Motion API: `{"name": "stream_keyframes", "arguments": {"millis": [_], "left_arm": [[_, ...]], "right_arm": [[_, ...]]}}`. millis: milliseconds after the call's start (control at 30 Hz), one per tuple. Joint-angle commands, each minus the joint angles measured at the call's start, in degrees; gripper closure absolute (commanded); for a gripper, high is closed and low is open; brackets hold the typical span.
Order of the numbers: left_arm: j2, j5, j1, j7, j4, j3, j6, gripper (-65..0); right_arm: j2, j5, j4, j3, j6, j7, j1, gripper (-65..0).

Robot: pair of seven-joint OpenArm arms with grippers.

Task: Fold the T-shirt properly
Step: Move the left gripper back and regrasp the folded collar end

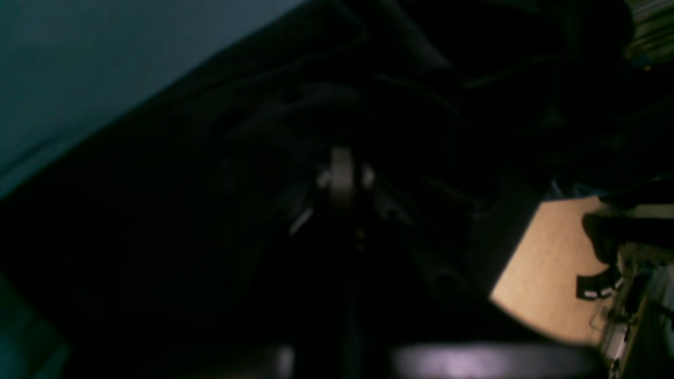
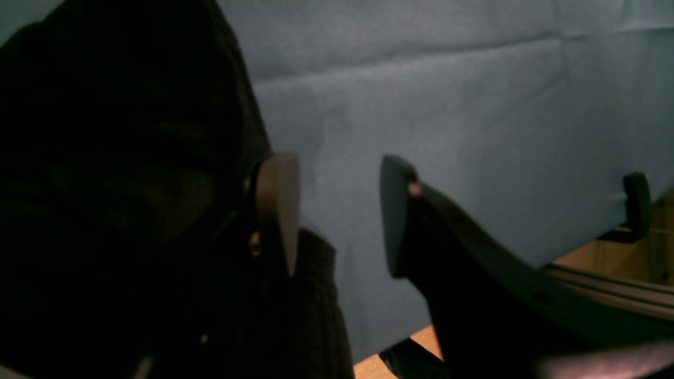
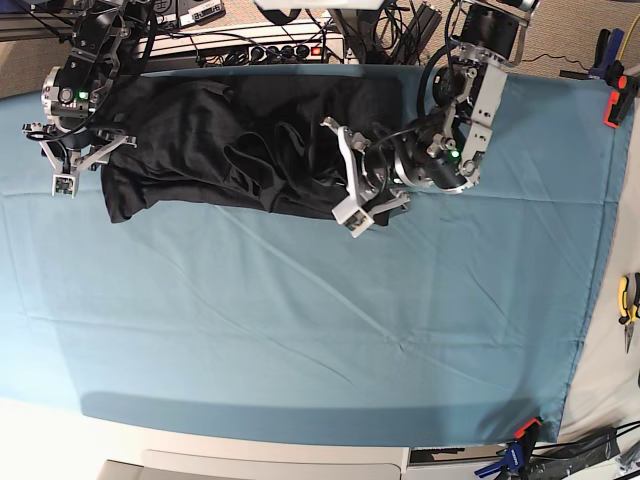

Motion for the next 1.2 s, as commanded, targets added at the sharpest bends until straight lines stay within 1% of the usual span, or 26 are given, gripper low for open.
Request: {"name": "stream_keyframes", "arguments": {"millis": [0,67,133,233,400,500,733,833,900,1033,1167], "left_arm": [[0.35,-1.01,-0.85,-1.20,1.01,0.68,-0.46,0.0],[0.35,0.04,-0.83,-1.20,1.01,2.23,-0.44,0.0],[0.61,2.84,-0.85,-1.20,1.01,4.02,-0.11,0.0],[1.16,5.46,-0.85,-1.22,1.01,6.16,2.01,0.0],[1.29,4.87,-0.61,-1.16,1.01,8.26,1.97,0.0],[1.29,1.99,0.13,-0.74,1.01,8.28,1.79,0.0],[1.29,-6.03,2.71,0.57,1.01,8.28,-2.95,0.0],[1.29,-7.96,3.52,0.96,1.01,8.31,-3.52,0.0],[1.29,-9.64,3.74,1.57,1.01,8.28,-5.55,0.0],[1.27,-13.60,3.72,2.82,1.01,8.28,-8.59,0.0],[1.27,-19.34,3.72,4.94,1.01,8.28,-12.68,0.0]], "right_arm": [[0.81,-0.24,0.90,0.37,-0.22,1.22,0.35,-25.5],[0.79,-0.22,0.90,0.37,-0.22,1.22,0.35,-25.6],[0.79,-0.24,0.90,0.37,-0.22,1.20,0.35,-25.6],[0.79,-0.24,0.90,0.37,-0.22,1.18,0.35,-25.5],[0.79,-0.22,0.90,0.37,-0.22,1.18,0.33,-25.5],[0.79,-0.22,0.90,0.37,-0.22,1.18,0.35,-25.5],[0.79,-0.22,0.90,0.37,-0.22,1.22,0.35,-25.5],[0.79,-0.22,0.90,0.37,-0.22,1.22,0.35,-25.5],[0.79,-0.22,0.90,0.37,-0.22,1.27,0.35,-25.5],[0.79,0.98,0.90,0.37,-0.20,1.27,0.35,-25.5],[0.81,1.20,0.90,0.37,-0.20,1.29,0.35,-25.5]]}}
